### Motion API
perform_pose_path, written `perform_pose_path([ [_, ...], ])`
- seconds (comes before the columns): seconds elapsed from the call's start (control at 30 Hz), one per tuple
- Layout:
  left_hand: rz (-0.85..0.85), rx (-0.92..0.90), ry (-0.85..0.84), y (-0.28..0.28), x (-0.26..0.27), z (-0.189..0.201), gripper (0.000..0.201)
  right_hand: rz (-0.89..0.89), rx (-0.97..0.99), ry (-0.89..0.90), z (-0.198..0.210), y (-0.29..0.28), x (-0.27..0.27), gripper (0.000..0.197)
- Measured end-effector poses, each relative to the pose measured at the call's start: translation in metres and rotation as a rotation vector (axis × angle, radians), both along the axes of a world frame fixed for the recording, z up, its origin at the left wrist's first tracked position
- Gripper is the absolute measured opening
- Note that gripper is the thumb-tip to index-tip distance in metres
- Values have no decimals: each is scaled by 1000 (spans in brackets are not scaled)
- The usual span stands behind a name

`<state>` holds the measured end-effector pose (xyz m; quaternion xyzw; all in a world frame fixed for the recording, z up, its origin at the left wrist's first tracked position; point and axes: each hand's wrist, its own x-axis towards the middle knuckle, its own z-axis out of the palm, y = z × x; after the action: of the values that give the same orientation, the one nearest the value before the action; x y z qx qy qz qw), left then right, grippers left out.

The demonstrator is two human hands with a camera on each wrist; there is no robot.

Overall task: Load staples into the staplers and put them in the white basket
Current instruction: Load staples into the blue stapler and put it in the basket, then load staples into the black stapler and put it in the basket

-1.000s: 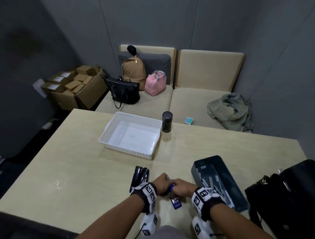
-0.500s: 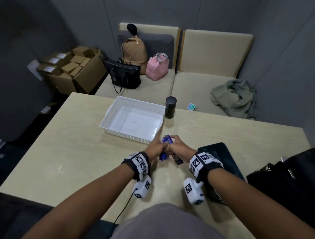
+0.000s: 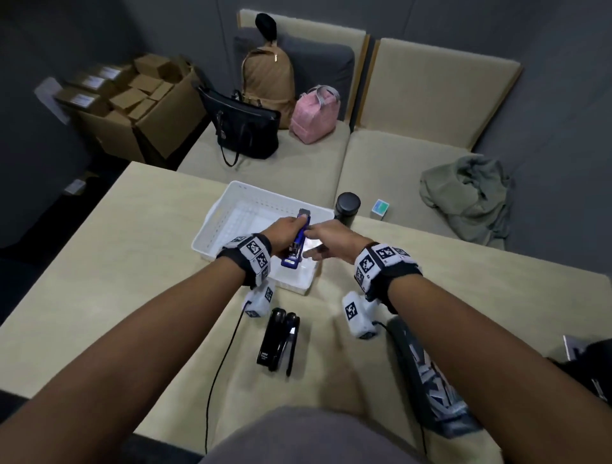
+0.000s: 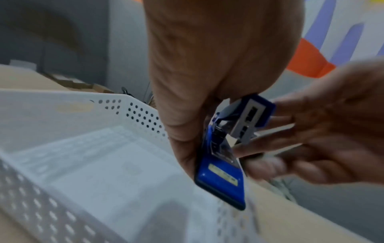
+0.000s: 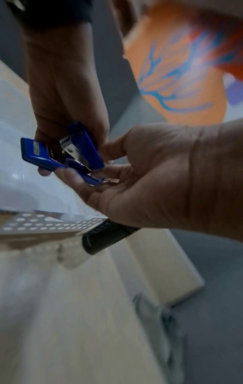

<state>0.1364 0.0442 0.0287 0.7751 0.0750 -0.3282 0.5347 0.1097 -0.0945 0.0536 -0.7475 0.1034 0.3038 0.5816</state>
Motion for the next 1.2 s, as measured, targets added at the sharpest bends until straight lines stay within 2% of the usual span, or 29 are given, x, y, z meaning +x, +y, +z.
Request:
perform_pose_path([
  [0.07, 6, 93, 27, 4, 11, -14, 50, 58, -180, -36, -6, 3, 10, 30],
  [0.17, -12, 168, 75, 3, 23, -38, 51, -91, -282, -145, -22, 4, 18, 32],
  [0.27, -106, 279, 14, -7, 33, -58, 49, -275, -289, -207, -42, -6, 16, 26],
  [0.37, -169, 391, -59, -19, 38, -76, 45, -384, -239, -171, -56, -20, 7, 21],
  [0.5, -156, 436, -149, -35, 35, -84, 42, -381, -181, -77, -70, -38, -5, 16],
  [0.63, -125, 434, -228, -44, 31, -83, 46, -394, -187, -58, -80, -48, -12, 14],
  [0.73, -162, 474, -299, -43, 29, -76, 41, -317, -192, 34, -84, -50, -22, 13],
  [0.83, -218, 549, -344, -42, 22, -63, 39, -66, -264, 112, -85, -48, -35, 15],
  [0.9, -196, 590, -411, -41, 12, -51, 36, 114, -340, 104, -83, -46, -45, 19],
  [1.0, -121, 602, -636, -37, -17, -34, 26, 230, -393, 94, -81, -45, -61, 24],
  [1.07, -131, 511, -815, -34, -44, -27, 16, 239, -412, 100, -80, -46, -70, 24],
  [1.13, -342, 404, -877, -27, -77, -24, 15, 234, -427, 94, -79, -49, -85, 24],
  [1.2, -713, 409, -797, -19, -96, -32, 22, 247, -451, 93, -79, -54, -90, 24],
])
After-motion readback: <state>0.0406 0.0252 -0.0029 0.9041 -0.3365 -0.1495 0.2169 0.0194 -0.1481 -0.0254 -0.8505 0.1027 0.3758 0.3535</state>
